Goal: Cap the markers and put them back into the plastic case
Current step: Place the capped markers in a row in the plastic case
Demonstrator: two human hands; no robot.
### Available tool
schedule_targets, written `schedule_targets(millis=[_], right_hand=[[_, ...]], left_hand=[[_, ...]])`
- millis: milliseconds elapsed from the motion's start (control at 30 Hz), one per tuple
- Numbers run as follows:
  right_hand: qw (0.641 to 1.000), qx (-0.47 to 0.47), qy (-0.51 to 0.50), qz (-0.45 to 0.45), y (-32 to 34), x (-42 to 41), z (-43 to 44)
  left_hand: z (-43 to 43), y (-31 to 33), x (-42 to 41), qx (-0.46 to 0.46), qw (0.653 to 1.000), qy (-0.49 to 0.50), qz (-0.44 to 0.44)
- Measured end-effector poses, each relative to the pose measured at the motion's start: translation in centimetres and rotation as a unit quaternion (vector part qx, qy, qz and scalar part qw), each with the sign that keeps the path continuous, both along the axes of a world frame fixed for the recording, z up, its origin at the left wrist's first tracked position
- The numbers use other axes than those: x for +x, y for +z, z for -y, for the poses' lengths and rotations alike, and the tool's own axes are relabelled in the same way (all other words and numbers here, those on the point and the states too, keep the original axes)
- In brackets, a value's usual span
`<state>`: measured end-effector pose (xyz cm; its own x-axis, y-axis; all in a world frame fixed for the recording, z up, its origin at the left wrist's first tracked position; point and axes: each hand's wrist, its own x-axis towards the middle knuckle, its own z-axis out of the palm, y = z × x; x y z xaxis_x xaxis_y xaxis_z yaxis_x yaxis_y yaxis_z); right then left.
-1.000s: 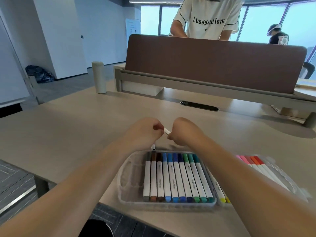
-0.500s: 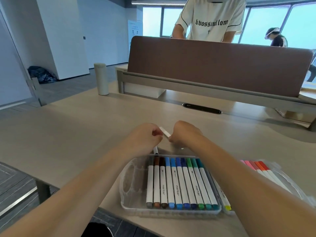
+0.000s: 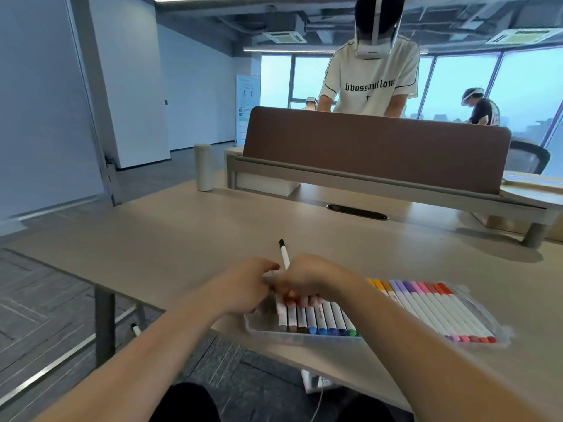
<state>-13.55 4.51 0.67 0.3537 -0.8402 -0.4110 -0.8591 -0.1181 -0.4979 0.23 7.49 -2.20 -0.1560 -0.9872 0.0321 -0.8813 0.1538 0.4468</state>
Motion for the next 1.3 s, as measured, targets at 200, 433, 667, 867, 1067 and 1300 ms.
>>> schedule_targets(millis=[200, 433, 667, 867, 1067, 1300], right_hand=[[1.000, -0.025, 0.008, -0.011, -0.2, -0.6, 0.1], [0.995, -0.026, 0.052, -0.086, 0.1, 0.0, 0.3], [0.993, 0.006, 0.068, -0.094, -0.2, 0.0, 1.3], [0.997, -0.038, 0.046, -0.048, -0.4, -0.6, 3.8], [0.974, -0.212, -0.056, -0.065, -1.6, 1.0, 8.6], [0.972, -0.169, -0.070, -0.146, -2.7, 2.9, 11.5]], left_hand=[[-0.8, -0.9, 1.2, 0.042, 0.994, -0.068, 0.072], [0.0, -1.4, 1.9, 0.045, 0.994, -0.090, 0.045], [0.4, -0.6, 1.8, 0.052, 0.995, -0.083, 0.018], [2.3, 0.5, 2.6, -0.033, 0.994, 0.002, -0.106], [5.3, 0.4, 2.7, -0.043, 0.986, 0.053, -0.151], [7.5, -0.6, 2.9, -0.039, 0.978, 0.070, -0.190]])
